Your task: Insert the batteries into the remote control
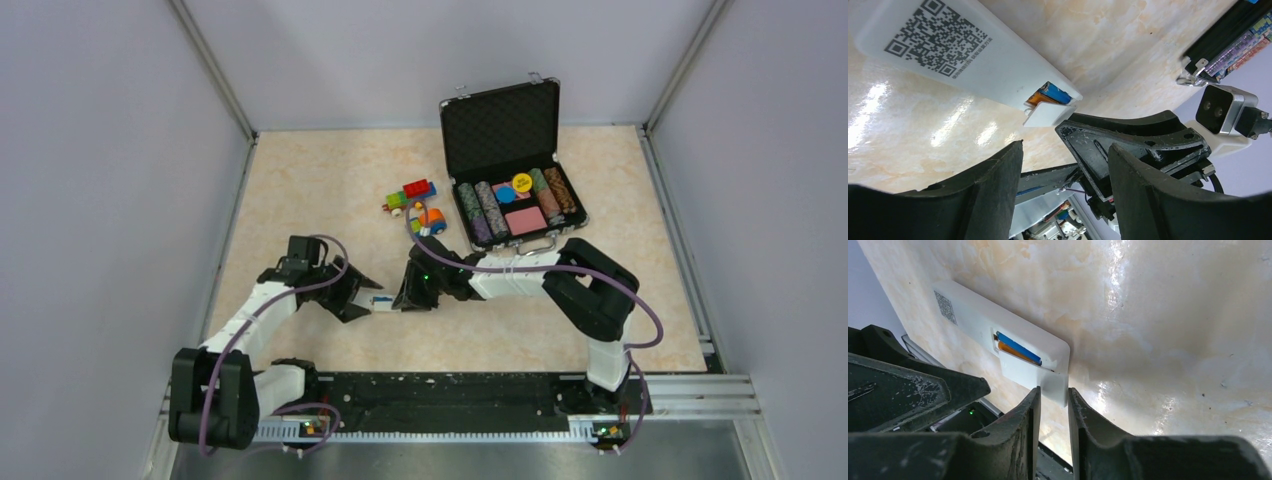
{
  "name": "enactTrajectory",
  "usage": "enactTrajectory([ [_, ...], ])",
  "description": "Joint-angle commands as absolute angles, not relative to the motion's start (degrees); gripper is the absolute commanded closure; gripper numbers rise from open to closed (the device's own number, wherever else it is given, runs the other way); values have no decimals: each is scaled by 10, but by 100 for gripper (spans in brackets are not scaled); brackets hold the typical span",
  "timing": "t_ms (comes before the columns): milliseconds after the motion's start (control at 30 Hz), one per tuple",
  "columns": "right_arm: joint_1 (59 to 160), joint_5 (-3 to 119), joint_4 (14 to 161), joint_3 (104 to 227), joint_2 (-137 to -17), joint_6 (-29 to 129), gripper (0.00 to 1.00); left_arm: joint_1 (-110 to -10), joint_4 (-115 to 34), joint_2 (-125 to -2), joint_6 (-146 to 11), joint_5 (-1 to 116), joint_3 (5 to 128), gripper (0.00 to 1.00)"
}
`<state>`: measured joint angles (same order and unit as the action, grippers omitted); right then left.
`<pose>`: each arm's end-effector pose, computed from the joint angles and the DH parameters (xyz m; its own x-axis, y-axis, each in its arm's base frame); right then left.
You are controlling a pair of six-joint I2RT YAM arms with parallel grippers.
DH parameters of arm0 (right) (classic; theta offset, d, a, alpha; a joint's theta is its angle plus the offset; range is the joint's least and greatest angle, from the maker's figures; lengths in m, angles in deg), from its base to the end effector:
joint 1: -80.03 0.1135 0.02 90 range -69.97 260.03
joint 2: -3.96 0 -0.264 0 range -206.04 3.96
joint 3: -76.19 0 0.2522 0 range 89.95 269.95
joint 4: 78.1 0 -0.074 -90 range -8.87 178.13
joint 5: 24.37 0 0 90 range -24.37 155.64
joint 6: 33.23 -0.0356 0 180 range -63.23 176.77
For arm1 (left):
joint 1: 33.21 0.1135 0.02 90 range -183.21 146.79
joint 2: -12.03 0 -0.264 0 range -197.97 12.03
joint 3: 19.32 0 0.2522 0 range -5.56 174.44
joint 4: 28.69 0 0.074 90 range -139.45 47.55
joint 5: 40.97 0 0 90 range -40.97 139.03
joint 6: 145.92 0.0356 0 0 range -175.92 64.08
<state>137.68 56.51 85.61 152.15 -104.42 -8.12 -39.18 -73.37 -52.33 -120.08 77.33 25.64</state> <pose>0.2029 0.3309 0.1468 -0.9766 0.1290 -0.1722 -0.0137 0.7615 0.6480 0.1869 -0.0365 0.1730 -0.6578 -0.7280 0.1932 -0.6753 0.4565 -0.5793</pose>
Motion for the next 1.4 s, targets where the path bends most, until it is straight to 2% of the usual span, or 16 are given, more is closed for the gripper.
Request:
enactTrajectory([
  [0, 1385, 561, 876, 1516, -1028, -99, 78, -398, -721, -517, -1214, 773, 248, 32],
  [200, 1385, 561, 893, 1512, -1033, -118, 87, -402, -719, -523, -1211, 764, 244, 32],
  [367, 1385, 562, 901, 1507, -1033, -125, 90, -411, -708, -534, -1225, 755, 237, 33],
  [500, 1386, 564, 902, 1506, -1033, -126, 90, -423, -700, -548, -1243, 733, 240, 37],
  [700, 1385, 567, 904, 1504, -1033, -126, 91, -425, -690, -555, -1260, 718, 239, 49],
  [900, 1385, 568, 905, 1502, -1033, -126, 95, -426, -670, -574, -1268, 720, 231, 61],
  [1067, 1385, 572, 909, 1491, -1027, -132, 100, -426, -658, -584, -1267, 724, 227, 67],
  [1367, 1384, 592, 907, 1477, -1011, -132, 100, -426, -654, -582, -1262, 734, 228, 69],
])
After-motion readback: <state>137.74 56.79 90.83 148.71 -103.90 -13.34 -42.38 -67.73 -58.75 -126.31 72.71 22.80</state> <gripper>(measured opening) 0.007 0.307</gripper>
